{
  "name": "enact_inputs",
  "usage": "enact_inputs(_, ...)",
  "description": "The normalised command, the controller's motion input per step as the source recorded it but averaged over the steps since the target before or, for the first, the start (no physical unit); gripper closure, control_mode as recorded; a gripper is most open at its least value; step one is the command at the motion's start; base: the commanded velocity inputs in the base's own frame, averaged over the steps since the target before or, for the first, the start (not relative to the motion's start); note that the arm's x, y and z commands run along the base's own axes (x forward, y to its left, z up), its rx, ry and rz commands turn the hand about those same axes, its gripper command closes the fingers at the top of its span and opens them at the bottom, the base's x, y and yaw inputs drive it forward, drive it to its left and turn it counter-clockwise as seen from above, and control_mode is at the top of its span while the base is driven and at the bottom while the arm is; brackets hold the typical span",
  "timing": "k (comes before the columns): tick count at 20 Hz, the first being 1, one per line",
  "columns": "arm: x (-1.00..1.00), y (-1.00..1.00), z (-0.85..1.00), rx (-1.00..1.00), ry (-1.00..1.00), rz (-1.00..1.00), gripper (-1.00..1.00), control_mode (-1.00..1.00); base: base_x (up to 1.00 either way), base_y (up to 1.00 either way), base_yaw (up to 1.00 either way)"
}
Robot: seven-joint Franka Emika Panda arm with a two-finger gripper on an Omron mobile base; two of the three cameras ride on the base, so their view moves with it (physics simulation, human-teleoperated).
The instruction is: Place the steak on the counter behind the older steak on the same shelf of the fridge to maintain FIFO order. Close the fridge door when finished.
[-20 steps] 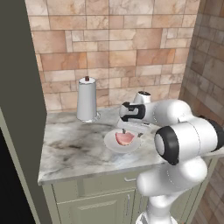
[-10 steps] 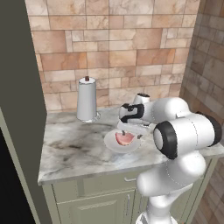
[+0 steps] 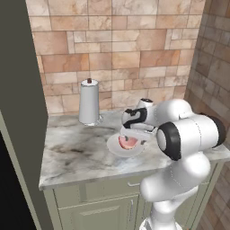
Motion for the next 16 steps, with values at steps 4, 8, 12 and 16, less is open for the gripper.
enact_inputs(4, 0.00, 0.05, -0.25, -0.04, 0.00, 0.03, -1.00, -1.00, 0.00, 0.00, 0.00)
enact_inputs(8, 0.00, 0.12, -0.18, -0.05, 0.00, 0.03, -1.00, -1.00, 0.00, 0.00, 0.00)
enact_inputs(12, 0.00, 0.26, -0.16, -0.01, 0.00, 0.00, -1.00, -1.00, 0.00, 0.00, 0.00)
enact_inputs(16, 0.00, 0.19, -0.01, 0.00, -0.01, 0.00, -1.00, -1.00, 0.00, 0.00, 0.00)
